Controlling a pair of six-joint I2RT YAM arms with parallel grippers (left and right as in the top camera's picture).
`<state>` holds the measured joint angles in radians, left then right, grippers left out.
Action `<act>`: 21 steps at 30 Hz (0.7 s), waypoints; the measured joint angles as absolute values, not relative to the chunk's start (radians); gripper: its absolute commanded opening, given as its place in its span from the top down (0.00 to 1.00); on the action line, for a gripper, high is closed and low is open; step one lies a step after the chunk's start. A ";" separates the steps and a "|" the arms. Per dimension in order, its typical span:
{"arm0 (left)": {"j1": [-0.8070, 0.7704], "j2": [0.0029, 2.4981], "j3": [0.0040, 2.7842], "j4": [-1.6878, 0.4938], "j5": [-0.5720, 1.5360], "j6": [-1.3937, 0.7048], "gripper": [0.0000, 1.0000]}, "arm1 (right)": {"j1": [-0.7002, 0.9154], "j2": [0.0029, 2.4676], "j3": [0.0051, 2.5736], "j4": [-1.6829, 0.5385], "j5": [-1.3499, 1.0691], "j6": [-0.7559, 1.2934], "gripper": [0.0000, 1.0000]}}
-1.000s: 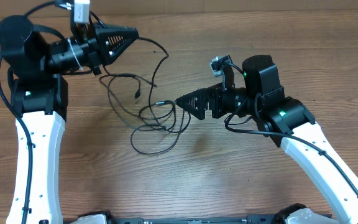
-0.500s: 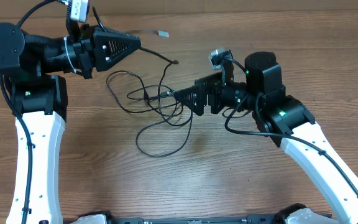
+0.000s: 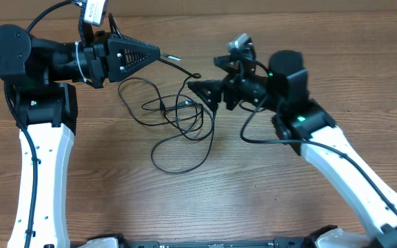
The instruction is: Untangle cables
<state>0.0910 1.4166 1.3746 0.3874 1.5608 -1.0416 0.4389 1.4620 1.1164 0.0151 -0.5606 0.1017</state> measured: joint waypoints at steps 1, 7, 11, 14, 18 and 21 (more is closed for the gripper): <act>0.091 1.417 1.375 0.389 1.560 -1.042 0.96 | 0.447 1.483 1.116 0.032 -0.560 0.100 0.05; 0.091 1.417 1.375 0.388 1.561 -1.042 0.96 | 0.502 1.610 1.116 0.150 -0.560 0.093 0.54; 0.091 1.417 1.375 0.388 1.561 -1.045 0.96 | 0.516 1.666 1.116 0.216 -0.556 0.094 0.88; 0.091 1.417 1.375 0.388 1.561 -1.045 0.96 | 0.516 1.670 1.116 0.220 -0.556 0.088 0.96; 0.091 1.417 1.375 0.388 1.561 -1.044 0.96 | 0.514 1.670 1.116 0.219 -0.554 0.104 0.96; 0.091 1.417 1.375 0.389 1.561 -1.039 0.96 | 0.502 1.670 1.116 0.218 -0.557 0.144 0.96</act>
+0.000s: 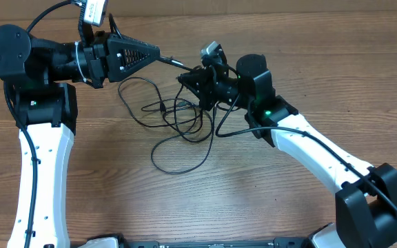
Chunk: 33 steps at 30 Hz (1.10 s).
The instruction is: Untangle cables
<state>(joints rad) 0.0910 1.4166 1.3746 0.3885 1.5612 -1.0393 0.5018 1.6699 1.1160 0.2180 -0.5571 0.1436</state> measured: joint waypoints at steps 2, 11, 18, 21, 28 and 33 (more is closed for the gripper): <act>0.091 1.417 1.375 0.388 1.561 -1.034 0.96 | 0.480 1.670 1.116 0.216 -0.563 0.177 0.96; 0.091 1.418 1.375 0.385 1.561 -0.931 0.88 | 0.366 1.585 1.116 0.127 -0.619 0.306 0.96; 0.091 1.434 1.362 0.272 1.562 -0.798 0.69 | 0.281 1.358 1.116 0.104 -0.624 0.391 0.96; 0.091 1.457 1.354 0.157 1.562 -0.721 0.67 | 0.252 1.237 1.116 0.104 -0.624 0.404 0.96; 0.091 1.536 1.343 -0.113 1.562 -0.543 0.68 | 0.189 1.002 1.119 0.104 -0.582 0.415 0.96; 0.091 1.599 1.339 -0.364 1.560 -0.376 0.72 | 0.139 0.908 1.120 0.104 -0.507 0.414 0.96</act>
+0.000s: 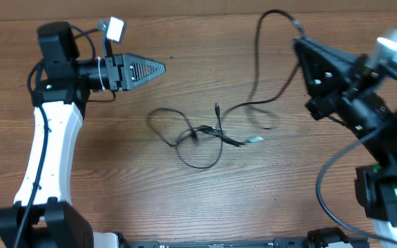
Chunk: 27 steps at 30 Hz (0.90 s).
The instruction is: Untangle cables
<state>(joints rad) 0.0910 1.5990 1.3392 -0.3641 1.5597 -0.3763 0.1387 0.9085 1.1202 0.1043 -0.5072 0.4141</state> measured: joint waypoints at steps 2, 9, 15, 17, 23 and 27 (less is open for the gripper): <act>0.091 1.624 1.337 -0.455 1.560 -0.307 0.75 | 0.128 0.890 1.121 0.105 -0.487 0.414 0.96; 0.072 1.697 1.333 -0.767 1.461 -0.097 0.66 | 0.125 0.886 1.122 0.093 -0.467 0.415 0.96; -0.018 1.706 1.334 -0.842 1.414 0.052 0.33 | 0.125 0.921 1.122 0.082 -0.464 0.414 0.96; -0.071 1.706 1.334 -0.842 1.407 0.136 0.35 | 0.125 0.945 1.122 0.060 -0.464 0.420 0.96; -0.215 1.706 1.334 -0.837 1.238 0.241 0.34 | 0.125 0.995 1.122 0.088 -0.475 0.449 0.96; -0.307 1.706 1.334 -0.801 1.135 0.264 0.34 | 0.125 0.998 1.122 0.113 -0.482 0.490 0.96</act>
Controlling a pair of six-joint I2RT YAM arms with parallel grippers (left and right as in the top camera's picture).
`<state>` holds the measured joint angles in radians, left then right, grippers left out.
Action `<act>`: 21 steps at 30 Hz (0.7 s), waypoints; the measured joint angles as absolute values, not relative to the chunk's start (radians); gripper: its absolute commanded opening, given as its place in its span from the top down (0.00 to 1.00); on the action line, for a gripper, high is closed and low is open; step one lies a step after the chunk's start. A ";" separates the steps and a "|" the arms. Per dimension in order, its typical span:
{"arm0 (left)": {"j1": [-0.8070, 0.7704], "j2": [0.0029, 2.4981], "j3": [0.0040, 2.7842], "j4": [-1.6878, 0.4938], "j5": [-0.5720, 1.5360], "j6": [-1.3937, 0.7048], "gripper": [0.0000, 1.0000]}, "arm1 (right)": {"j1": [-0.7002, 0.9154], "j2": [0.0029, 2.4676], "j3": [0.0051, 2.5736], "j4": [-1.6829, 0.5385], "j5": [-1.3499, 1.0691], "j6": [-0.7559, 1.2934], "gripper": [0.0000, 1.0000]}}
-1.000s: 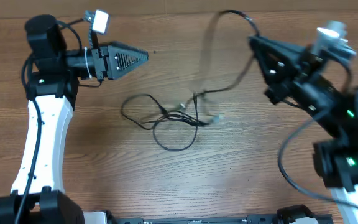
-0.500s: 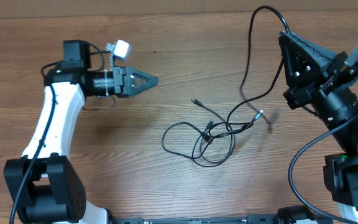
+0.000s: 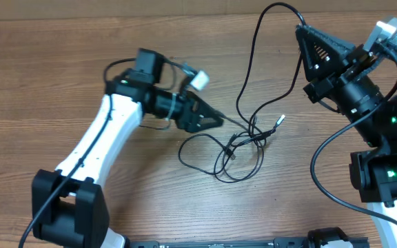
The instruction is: Untangle cables
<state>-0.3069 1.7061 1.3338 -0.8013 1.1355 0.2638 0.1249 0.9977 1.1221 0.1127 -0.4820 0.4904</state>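
Observation:
A thin black cable (image 3: pixel 243 96) climbs from a knotted tangle (image 3: pixel 236 148) at mid table, arcs over the top and ends at my right gripper (image 3: pixel 299 27). That gripper is raised at the upper right and shut on the cable's end. A white-tipped plug (image 3: pixel 280 119) sticks out just right of the tangle. My left gripper (image 3: pixel 219 120) reaches in low from the left. Its fingers come to a point on a strand at the tangle's upper left, and it looks shut on that strand.
The brown wooden table (image 3: pixel 60 83) carries only the cables. My left arm (image 3: pixel 109 131) lies diagonally across the left half. The right arm's base (image 3: pixel 384 172) stands at the right edge, with its own black lead looping beside it.
My left gripper has gone from the upper left, apart from the cables, down to the tangle's upper left strand. The tangle lies a little further right. The right gripper still holds the cable high.
At first both grippers were at the cable pile near the table's back, the left shut on a cable end. Then the right gripper closed in on the pile. Later it held one end high at the right, the left empty. Now the left is at the tangle.

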 measured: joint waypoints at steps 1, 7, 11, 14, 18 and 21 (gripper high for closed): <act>-0.329 1.706 1.334 -0.784 1.121 0.266 0.34 | 0.125 0.998 1.122 0.113 -0.483 0.501 0.96; -0.454 1.706 1.334 -0.677 1.062 0.273 0.43 | 0.125 0.998 1.122 0.112 -0.483 0.543 0.96; -0.524 1.706 1.334 -0.614 0.976 0.234 0.29 | 0.125 0.998 1.122 0.118 -0.483 0.589 0.96; -0.572 1.706 1.334 -0.556 0.875 0.172 0.11 | 0.125 0.998 1.122 0.121 -0.483 0.636 0.96; -0.623 1.706 1.333 -0.486 0.752 0.070 0.00 | 0.125 0.998 1.122 0.128 -0.484 0.698 0.96; -0.651 1.706 1.333 -0.460 0.670 0.017 0.00 | 0.125 0.998 1.122 0.157 -0.485 0.731 0.96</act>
